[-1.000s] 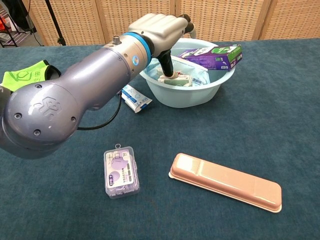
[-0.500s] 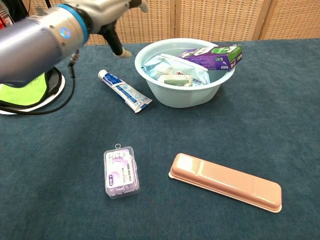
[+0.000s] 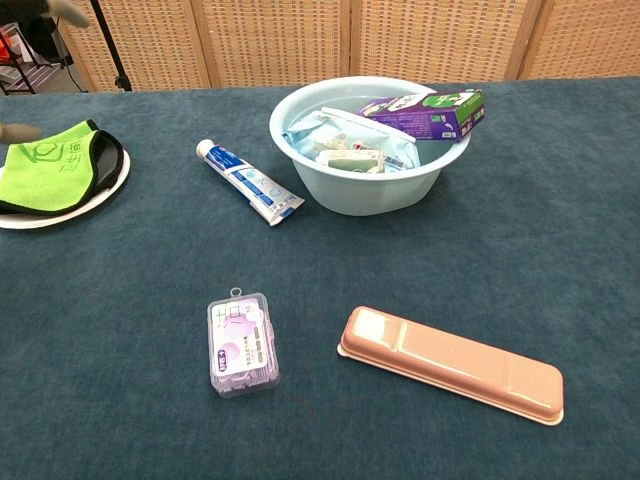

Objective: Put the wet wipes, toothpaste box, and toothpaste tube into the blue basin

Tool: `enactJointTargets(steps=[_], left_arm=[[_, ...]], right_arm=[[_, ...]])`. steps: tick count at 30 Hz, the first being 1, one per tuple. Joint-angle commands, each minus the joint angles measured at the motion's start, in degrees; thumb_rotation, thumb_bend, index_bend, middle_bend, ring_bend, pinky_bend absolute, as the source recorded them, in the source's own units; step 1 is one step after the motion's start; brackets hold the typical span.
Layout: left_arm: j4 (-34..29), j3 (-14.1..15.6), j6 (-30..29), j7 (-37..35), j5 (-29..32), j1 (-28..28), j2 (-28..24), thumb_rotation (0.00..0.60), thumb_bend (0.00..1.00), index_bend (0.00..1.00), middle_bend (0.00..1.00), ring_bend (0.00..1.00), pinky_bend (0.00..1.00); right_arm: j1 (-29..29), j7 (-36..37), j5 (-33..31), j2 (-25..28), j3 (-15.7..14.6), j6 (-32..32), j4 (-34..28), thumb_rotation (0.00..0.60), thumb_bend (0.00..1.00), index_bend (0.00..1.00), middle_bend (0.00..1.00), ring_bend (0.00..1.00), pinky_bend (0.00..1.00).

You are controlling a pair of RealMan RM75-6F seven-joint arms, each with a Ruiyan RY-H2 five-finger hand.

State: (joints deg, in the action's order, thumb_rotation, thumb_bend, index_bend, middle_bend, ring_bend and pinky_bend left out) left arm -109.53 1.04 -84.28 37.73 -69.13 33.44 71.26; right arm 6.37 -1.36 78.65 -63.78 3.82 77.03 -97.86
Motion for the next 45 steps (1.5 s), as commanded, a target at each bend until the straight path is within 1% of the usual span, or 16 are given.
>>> enactJointTargets(steps=[1,5,8,10,15,20,25,37,45], left_arm=[[-2.2,3.6,-2.9,-2.0,-2.6,-4.4,-2.7,0.600,0.23,0.06,0.00,0.00,0.01],[-2.4,5.9,-6.6,-4.6,-5.5,-9.0,-3.4,0.600,0.24,0.06,0.00,0.00,0.01],[0.3,7.1,-9.4,-6.1,-8.6,-12.2,-2.7,0.600,0.24,0.06,0.00,0.00,0.01],[1.7,7.4,-10.7,-7.5,-9.5,-14.2,-2.2,0.600,0.24,0.06,0.00,0.00,0.01],[3.7,8.0,-10.7,-11.3,-9.8,-17.2,-1.4,0.600,0.24,0.06,0.00,0.00,0.01],[6.4,7.5,-8.7,-14.0,-8.6,-18.7,-0.9,0.600,0.24,0.06,0.00,0.00,0.01],[7.4,6.3,-8.6,-15.3,-9.9,-19.4,-1.1,0.600,0.24,0.06,0.00,0.00,0.01],[7.9,3.8,-6.4,-16.0,-10.3,-20.8,-1.3,0.600,0.24,0.06,0.00,0.00,0.01],[8.3,2.5,-4.9,-16.7,-10.3,-21.5,-1.3,0.600,0.24,0.06,0.00,0.00,0.01]], right_arm=[[-0.3,-1.4,1.0,-0.3,-0.4,1.0,-0.7,0.600,0.21,0.13,0.03,0.00,0.20],[-0.6,-3.1,1.9,-0.6,-0.5,2.3,-1.1,0.600,0.21,0.13,0.03,0.00,0.20],[-0.8,-4.4,2.6,-1.0,-0.8,3.1,-1.3,0.600,0.21,0.13,0.03,0.00,0.20],[-0.9,-5.3,3.1,-1.2,-0.9,3.5,-1.3,0.600,0.21,0.13,0.03,0.00,0.20],[-1.2,-8.3,5.0,-1.5,-1.3,5.2,-0.8,0.600,0.21,0.13,0.03,0.00,0.19],[-1.5,-9.5,5.9,-2.2,-1.2,6.4,-0.1,0.600,0.21,0.13,0.03,0.00,0.19],[-1.5,-9.8,6.4,-2.9,-1.2,6.8,0.4,0.600,0.21,0.13,0.03,0.00,0.19],[-0.8,-11.4,6.1,-4.0,-1.9,4.7,0.9,0.600,0.21,0.13,0.03,0.00,0.19],[-1.0,-12.0,6.2,-4.1,-2.0,4.8,0.4,0.600,0.21,0.13,0.03,0.00,0.19]])
